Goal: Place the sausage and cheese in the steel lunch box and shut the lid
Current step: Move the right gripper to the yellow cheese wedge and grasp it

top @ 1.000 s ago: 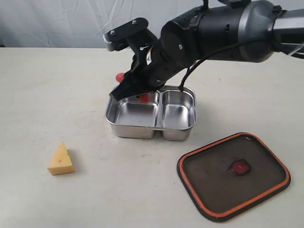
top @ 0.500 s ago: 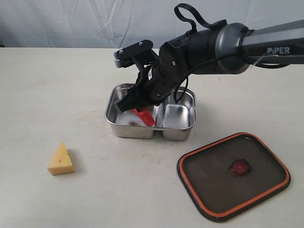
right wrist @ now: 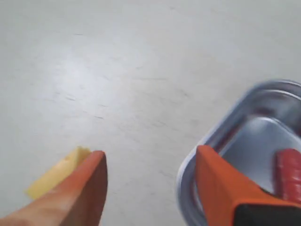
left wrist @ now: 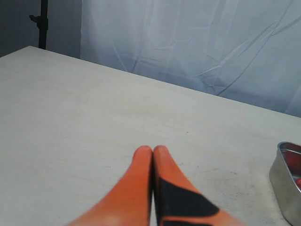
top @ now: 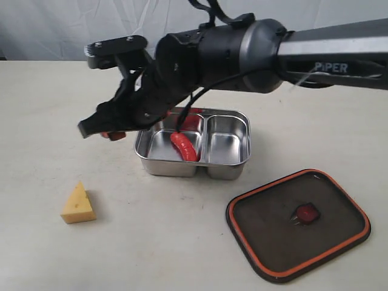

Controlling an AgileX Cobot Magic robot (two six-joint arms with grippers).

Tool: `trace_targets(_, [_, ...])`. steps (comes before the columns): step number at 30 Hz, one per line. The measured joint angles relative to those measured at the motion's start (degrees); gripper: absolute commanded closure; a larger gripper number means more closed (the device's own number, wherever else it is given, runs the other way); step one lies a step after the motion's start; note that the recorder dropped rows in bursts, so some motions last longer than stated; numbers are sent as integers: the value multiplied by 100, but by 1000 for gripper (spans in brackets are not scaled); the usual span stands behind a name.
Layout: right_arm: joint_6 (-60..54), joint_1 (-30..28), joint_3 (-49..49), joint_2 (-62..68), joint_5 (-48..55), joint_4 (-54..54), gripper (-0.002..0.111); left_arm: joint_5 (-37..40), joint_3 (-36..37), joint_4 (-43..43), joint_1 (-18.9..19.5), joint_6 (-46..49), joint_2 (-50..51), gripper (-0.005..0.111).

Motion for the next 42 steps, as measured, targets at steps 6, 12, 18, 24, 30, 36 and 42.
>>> trace_targets(6, [291, 382, -458, 341, 238, 33, 54, 0, 0, 0, 0, 0, 0, 107])
trace_targets(12, [550, 611, -853, 871, 358, 48, 54, 0, 0, 0, 0, 0, 0, 107])
trace_targets(18, [813, 821, -1223, 1325, 677, 105, 54, 0, 0, 0, 0, 0, 0, 107])
trace_targets(24, [1046, 890, -1417, 1544, 902, 30, 54, 0, 0, 0, 0, 0, 0, 107])
trace_targets(30, [1261, 985, -1445, 1749, 961, 8, 54, 0, 0, 0, 0, 0, 0, 107])
trace_targets(36, [1454, 997, -1445, 1762, 885, -19, 54, 0, 0, 0, 0, 0, 0, 107])
trace_targets(42, [1622, 1006, -1459, 1799, 843, -130, 54, 0, 0, 0, 0, 0, 0, 107])
